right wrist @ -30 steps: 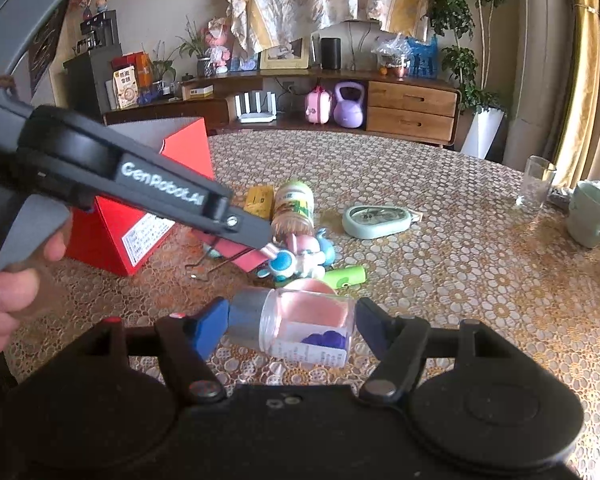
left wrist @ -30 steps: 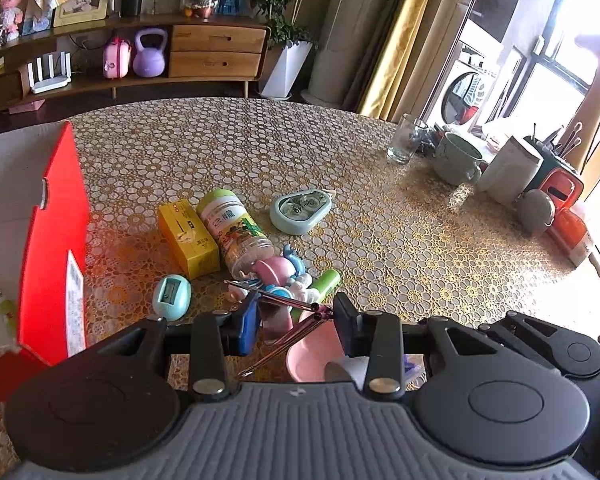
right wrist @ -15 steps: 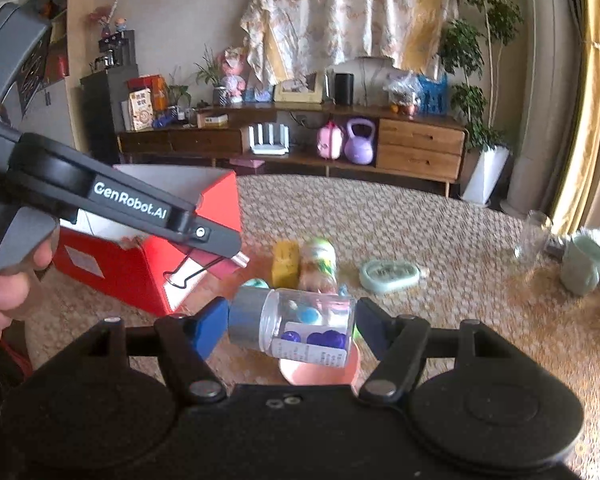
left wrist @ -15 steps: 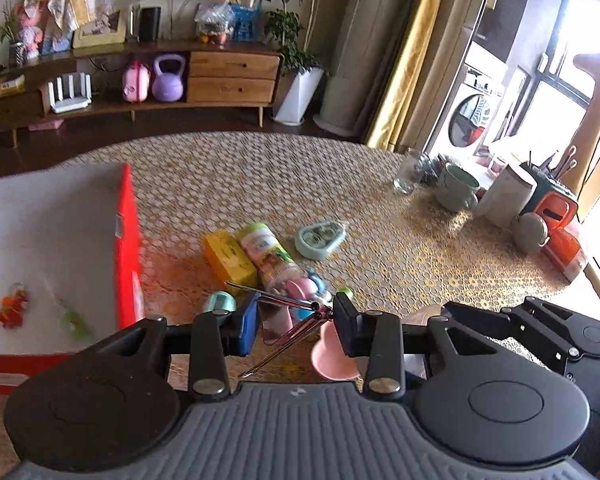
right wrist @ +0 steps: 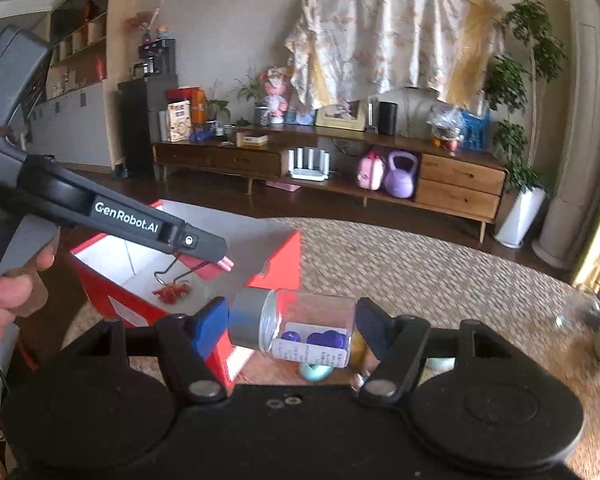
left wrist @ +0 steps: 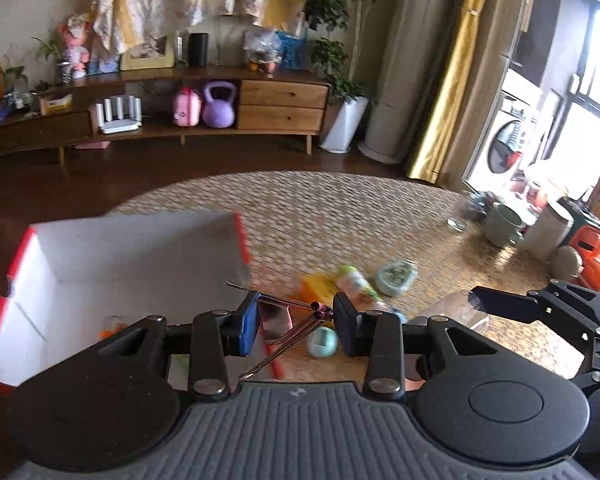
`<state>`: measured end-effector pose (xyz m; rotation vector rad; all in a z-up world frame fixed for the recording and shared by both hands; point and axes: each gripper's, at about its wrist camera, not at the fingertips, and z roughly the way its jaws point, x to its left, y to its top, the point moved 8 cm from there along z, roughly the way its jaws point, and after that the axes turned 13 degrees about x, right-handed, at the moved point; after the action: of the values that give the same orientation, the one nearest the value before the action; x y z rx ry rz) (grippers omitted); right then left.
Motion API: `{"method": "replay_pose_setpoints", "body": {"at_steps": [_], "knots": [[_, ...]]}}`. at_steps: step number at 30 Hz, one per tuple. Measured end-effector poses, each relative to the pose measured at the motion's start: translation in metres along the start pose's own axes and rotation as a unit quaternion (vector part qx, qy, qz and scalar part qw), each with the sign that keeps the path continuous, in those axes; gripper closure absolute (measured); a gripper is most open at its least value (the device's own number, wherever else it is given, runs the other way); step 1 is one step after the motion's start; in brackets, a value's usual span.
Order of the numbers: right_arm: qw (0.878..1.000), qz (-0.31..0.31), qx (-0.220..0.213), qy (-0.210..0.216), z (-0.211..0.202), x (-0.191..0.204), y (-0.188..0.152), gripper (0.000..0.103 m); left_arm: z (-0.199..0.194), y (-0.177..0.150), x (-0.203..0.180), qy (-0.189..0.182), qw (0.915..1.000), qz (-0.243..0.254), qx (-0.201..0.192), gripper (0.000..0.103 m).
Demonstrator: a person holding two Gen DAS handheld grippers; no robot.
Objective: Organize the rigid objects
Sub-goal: 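Carry the jar and clip into the red box and open both tools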
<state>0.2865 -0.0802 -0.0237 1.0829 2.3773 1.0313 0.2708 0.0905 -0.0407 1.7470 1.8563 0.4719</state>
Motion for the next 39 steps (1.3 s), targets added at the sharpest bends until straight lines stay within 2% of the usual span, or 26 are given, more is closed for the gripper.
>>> {"method": "replay_pose_setpoints", "body": {"at_steps": [9, 18, 22, 33, 39], "knots": [[0.999, -0.032, 0.011, 0.018, 0.037, 0.042, 0.030, 0.034, -0.009, 0.016, 0.070, 0.040, 0.9990, -0.019, -0.003, 0.064], [0.997, -0.060, 0.045, 0.031, 0.084, 0.083, 0.043, 0.034, 0.023, 0.021, 0.126, 0.061, 0.9970, -0.040, 0.026, 0.064], [0.995, -0.069, 0.060, 0.039, 0.107, 0.103, 0.051, 0.034, 0.040, 0.023, 0.143, 0.074, 0.9955, -0.042, 0.041, 0.064], [0.989, -0.067, 0.124, 0.043, 0.169, 0.130, 0.040, 0.034, 0.083, 0.027, 0.173, 0.110, 0.9901, -0.046, 0.074, 0.064], [0.985, -0.058, 0.156, 0.047, 0.181, 0.132, 0.033, 0.034, 0.110, 0.020, 0.177, 0.126, 0.9841, -0.037, 0.120, 0.064]]}}
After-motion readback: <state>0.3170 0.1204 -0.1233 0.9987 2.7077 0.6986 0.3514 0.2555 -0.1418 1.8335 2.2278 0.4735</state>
